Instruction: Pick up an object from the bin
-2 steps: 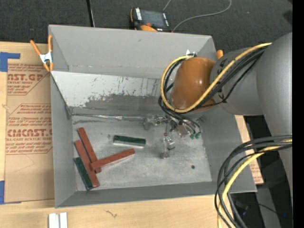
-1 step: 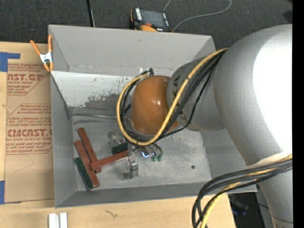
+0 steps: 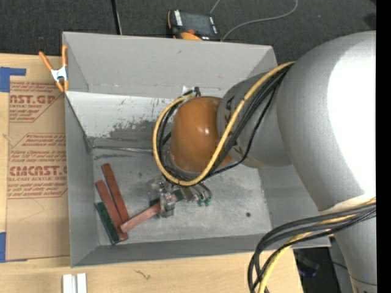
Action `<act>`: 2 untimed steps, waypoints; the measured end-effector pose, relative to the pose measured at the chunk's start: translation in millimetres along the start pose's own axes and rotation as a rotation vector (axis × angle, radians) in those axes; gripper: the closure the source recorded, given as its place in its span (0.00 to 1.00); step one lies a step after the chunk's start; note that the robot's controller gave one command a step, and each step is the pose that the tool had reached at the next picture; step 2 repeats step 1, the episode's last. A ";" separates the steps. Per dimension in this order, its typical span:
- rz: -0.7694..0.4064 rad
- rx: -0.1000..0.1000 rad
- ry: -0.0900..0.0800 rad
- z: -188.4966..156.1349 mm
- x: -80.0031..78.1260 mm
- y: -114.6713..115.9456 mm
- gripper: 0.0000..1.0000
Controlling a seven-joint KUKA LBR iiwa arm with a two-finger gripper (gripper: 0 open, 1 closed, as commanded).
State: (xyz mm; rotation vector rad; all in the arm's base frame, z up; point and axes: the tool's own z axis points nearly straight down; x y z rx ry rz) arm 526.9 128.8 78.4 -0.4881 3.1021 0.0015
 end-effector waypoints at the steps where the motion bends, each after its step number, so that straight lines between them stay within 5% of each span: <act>1: 0.020 0.002 -0.008 -129.3 15.0 -29.4 1.00; 2: 0.020 0.002 -0.008 -129.3 15.0 -29.4 1.00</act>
Offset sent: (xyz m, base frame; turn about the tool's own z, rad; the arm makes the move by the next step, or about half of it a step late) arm -0.0075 -0.0324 0.1250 0.0177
